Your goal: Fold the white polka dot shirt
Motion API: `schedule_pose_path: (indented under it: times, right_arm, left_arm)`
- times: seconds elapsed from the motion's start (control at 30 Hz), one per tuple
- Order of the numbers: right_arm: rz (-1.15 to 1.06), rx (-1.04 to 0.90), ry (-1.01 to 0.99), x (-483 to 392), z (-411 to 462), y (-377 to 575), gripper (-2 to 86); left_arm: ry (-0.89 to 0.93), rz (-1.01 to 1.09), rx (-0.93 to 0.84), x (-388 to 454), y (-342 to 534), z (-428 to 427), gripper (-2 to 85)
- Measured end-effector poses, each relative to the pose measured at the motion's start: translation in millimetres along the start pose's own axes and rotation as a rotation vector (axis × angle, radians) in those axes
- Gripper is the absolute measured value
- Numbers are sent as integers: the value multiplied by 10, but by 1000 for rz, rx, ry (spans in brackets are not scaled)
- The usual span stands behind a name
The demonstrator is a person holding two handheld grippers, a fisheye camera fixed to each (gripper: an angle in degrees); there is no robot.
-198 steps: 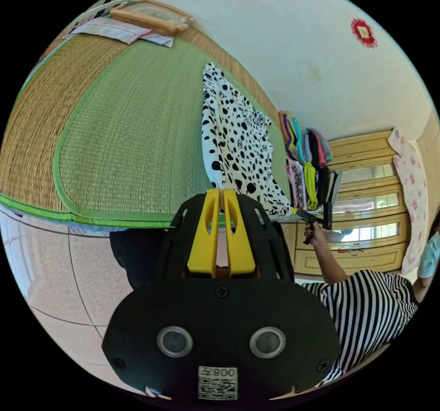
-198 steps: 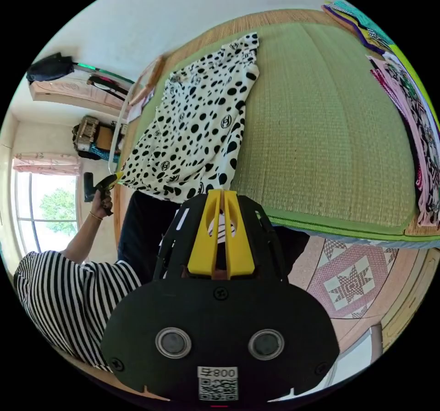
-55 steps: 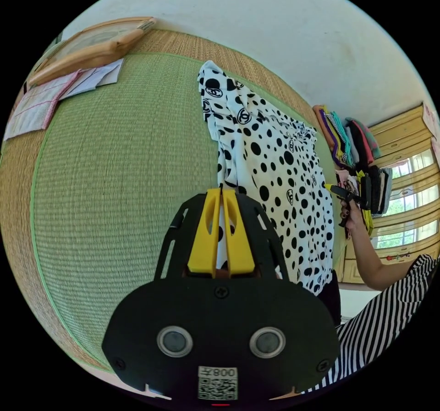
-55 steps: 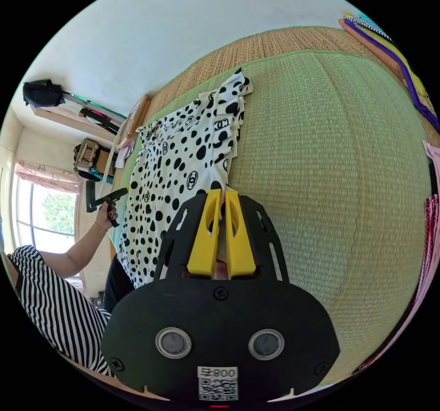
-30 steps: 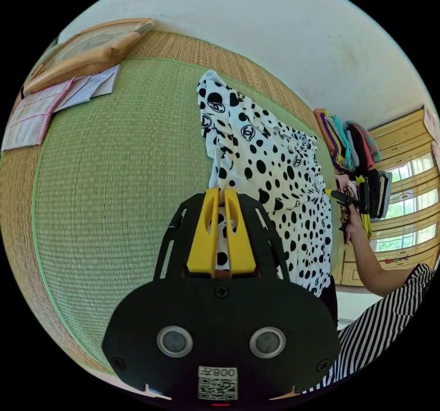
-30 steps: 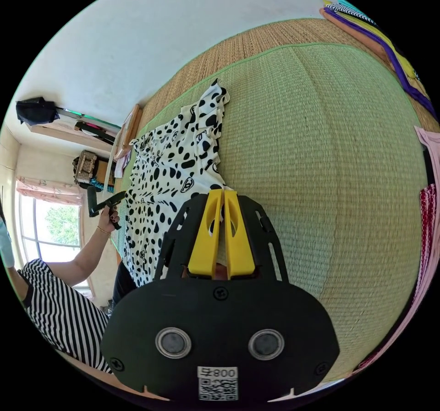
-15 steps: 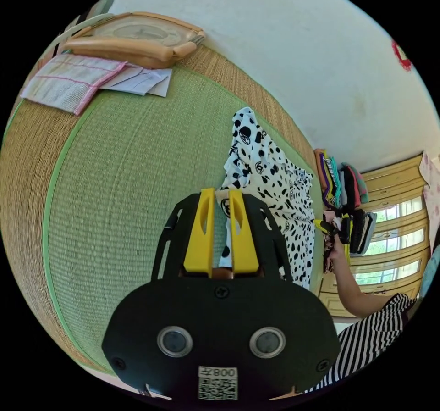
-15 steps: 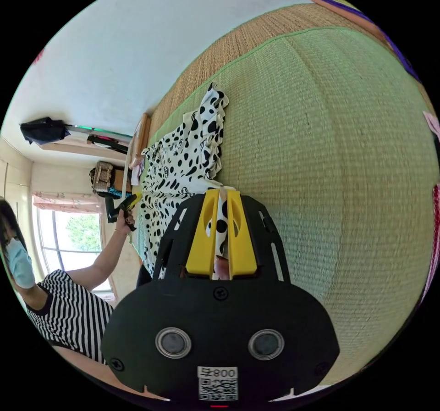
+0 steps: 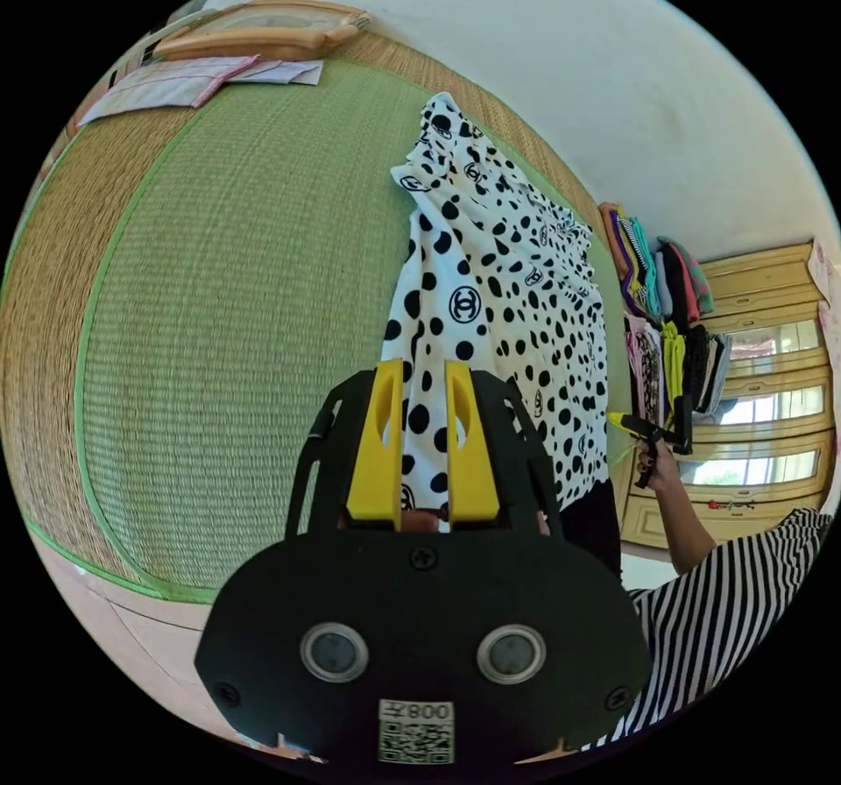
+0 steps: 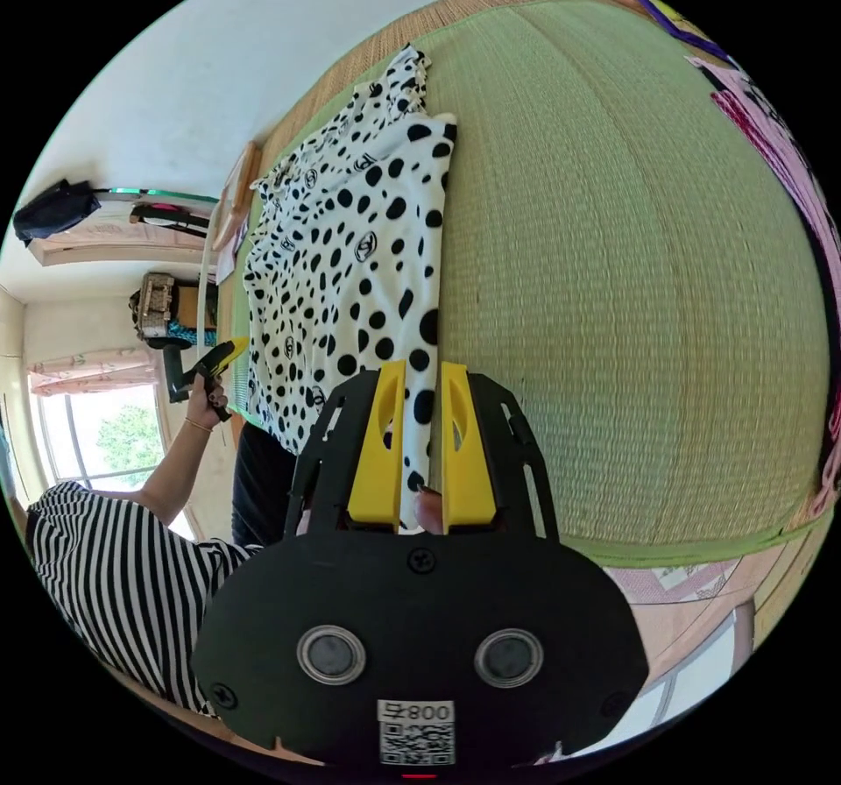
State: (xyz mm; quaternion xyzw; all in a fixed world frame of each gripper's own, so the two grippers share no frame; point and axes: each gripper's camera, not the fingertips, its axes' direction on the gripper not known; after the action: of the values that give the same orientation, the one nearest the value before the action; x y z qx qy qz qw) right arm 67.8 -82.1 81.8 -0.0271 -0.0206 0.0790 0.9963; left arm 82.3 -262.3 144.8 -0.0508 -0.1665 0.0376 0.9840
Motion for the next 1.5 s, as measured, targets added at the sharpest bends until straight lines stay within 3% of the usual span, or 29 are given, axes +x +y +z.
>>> schedule_pose_path:
  times: [0.17,0.43,0.67,0.93,1.23,1.5]
  right_arm:
    - [26,-1,-30,80,21,198,71]
    - [25,-1,-9,102,-43,392,69]
    - [18,20,16,26,-80,550,73]
    - [10,1,81,-122,52,642,73]
    - [-82,-81,183,-220,-388,559,6]
    - [-40,-98,228,-38,-591,426,14]
  left_arm:
    - [-117,16,-78,45,180,229,35]
    - [128,-163,135,-568,790,-125,4]
    - [235,-394,150,-1404,1397,199,2]
    - [256,-408,116,-1620,1651,494,2]
    - [480,-428,213,-1703,2037,464,3]
    - [400,-470,145,-1768,2315,705,31]
